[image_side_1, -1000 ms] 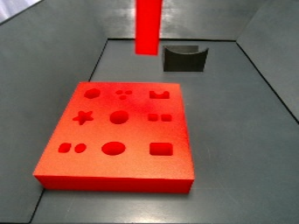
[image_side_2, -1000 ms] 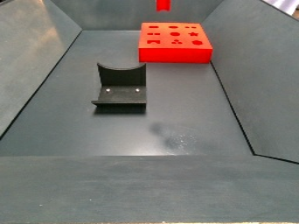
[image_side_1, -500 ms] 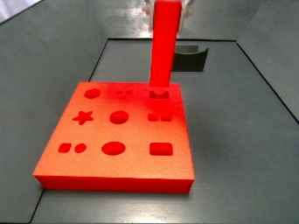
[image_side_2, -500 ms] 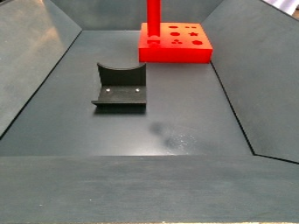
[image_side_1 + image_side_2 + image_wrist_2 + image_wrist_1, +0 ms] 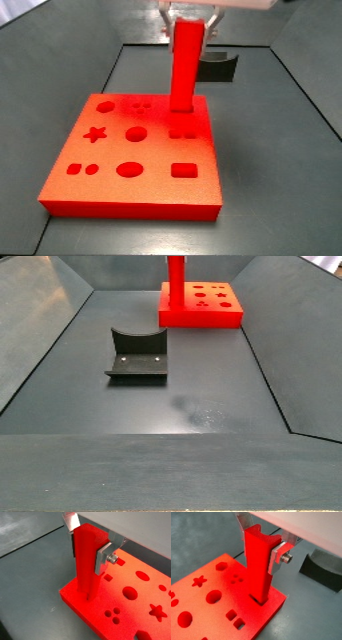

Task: Pick up the arch object. Move up. Rotate the arch object. Move to above the board. Insert the arch object.
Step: Insert the arch object.

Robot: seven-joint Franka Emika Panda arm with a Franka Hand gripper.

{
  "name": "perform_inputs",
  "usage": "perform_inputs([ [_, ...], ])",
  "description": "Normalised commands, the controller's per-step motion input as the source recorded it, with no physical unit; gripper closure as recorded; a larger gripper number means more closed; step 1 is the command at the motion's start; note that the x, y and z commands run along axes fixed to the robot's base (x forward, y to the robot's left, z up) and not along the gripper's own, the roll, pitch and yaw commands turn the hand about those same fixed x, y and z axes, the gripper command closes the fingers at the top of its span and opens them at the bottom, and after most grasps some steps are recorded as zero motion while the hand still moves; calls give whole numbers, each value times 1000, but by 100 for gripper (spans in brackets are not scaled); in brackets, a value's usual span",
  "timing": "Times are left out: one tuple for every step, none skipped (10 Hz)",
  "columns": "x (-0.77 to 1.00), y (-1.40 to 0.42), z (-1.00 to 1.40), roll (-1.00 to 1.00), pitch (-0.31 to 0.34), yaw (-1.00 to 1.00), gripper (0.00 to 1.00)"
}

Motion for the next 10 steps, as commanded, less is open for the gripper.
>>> perform_inputs([
  [0, -183, -217, 36, -71, 0, 100],
  [0, -37, -303, 0, -47, 0, 100],
  [60, 0, -357, 0, -24, -3, 100],
  [214, 6, -403, 0, -3, -26, 100],
  [277, 20, -423, 0, 0, -20, 100],
  [266, 0, -434, 0, -1, -23, 100],
  [300, 0, -506, 0, -19, -46, 100],
  [63, 0, -483, 0, -64, -34, 100],
  [0, -14, -423, 21, -67, -54, 100],
  [0, -20, -383, 49, -80, -31, 100],
])
